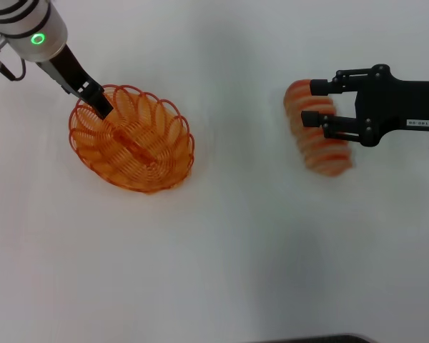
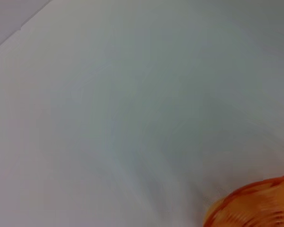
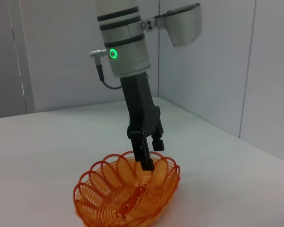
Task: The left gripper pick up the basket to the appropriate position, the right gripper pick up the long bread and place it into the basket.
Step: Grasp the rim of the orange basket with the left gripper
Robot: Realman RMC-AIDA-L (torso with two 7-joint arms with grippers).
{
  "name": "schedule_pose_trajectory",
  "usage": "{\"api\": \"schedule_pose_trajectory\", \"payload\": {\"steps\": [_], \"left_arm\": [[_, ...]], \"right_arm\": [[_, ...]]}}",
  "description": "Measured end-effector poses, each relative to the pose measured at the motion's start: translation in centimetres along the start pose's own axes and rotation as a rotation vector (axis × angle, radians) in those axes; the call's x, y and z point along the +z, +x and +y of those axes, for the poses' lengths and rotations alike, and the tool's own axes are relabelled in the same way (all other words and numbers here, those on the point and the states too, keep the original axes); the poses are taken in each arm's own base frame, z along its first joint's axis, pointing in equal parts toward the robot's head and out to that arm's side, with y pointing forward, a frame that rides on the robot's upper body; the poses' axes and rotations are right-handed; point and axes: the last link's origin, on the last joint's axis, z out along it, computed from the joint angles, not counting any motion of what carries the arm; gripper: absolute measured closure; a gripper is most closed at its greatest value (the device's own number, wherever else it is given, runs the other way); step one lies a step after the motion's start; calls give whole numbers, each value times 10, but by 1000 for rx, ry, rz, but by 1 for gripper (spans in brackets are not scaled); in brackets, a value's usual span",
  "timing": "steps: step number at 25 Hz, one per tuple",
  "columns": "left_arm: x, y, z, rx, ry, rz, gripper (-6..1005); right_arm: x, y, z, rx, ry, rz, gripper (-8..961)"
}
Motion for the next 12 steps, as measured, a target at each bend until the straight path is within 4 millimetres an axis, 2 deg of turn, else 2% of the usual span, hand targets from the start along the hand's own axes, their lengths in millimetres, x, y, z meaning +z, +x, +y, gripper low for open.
{"api": "schedule_pose_trajectory", "payload": {"steps": [12], "left_arm": [[2, 1, 7, 17, -8, -15, 284]], "right_arm": [[0, 2, 2, 3, -2, 5, 422]]}}
